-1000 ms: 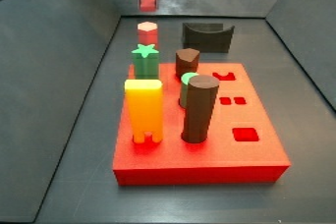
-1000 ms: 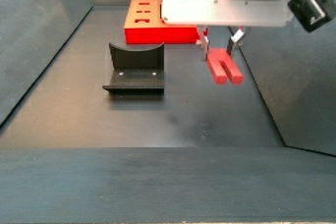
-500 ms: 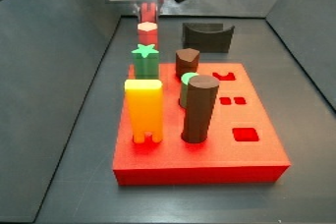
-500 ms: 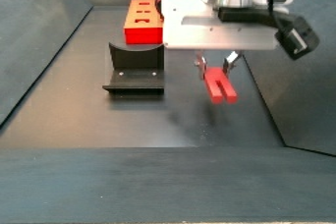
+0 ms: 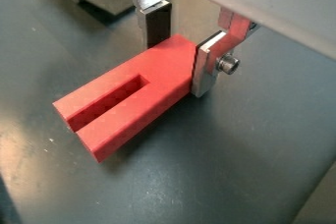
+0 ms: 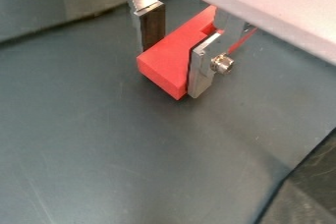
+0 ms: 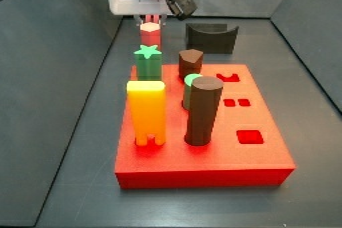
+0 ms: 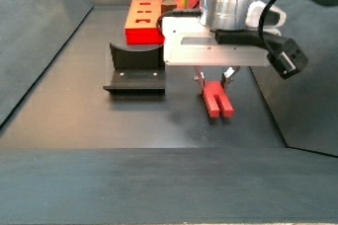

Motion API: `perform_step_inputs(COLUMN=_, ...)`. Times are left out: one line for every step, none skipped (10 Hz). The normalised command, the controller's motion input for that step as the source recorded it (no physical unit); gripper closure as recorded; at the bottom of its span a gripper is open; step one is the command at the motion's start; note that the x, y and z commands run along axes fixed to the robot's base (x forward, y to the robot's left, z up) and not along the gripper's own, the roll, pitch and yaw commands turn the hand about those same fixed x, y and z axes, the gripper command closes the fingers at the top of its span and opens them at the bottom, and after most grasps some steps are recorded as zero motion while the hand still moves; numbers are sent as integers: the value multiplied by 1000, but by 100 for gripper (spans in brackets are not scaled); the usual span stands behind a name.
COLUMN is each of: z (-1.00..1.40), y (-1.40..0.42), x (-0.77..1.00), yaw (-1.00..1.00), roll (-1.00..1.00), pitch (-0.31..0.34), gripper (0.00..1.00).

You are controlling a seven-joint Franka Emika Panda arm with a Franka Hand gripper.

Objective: Pick up the double-square object. Move up. Rotate the double-square object. Place the double-square object on the fixture. Regrasp the double-square object. Move to above the board. Insert the double-square object.
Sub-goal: Rotate the double-square object.

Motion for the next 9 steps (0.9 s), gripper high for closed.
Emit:
perform_step_inputs(z=0, y=0, x=0, yaw=0, roll=0, pitch=0, gripper=0)
perform_step_inputs(z=1000, y=0, x=0, yaw=0, roll=0, pitch=0, gripper=0)
perform_step_inputs(z=1000, y=0, x=-2, yaw=0, roll=0, pitch=3, gripper=0)
perform_step_inputs(z=1000, y=3, x=-15, yaw=-11, roll=12, pitch=38, gripper=0)
perform_step_inputs(z=1000, y=4, x=-16, yaw=-18, roll=19, pitch=55, gripper=0)
perform_step_inputs(z=1000, y=5, x=-15, yaw=-28, roll=36, pitch=73, gripper=0)
perform_step_inputs(z=1000, y=7, x=-21, yaw=-30, roll=59, pitch=77, gripper=0)
perform_step_inputs(z=1000, y=7, x=-28, yaw=-27, roll=72, pitch=74, gripper=0)
perform_step_inputs(z=998, y=6, x=-37, yaw=-24, roll=84, pitch=73, gripper=0)
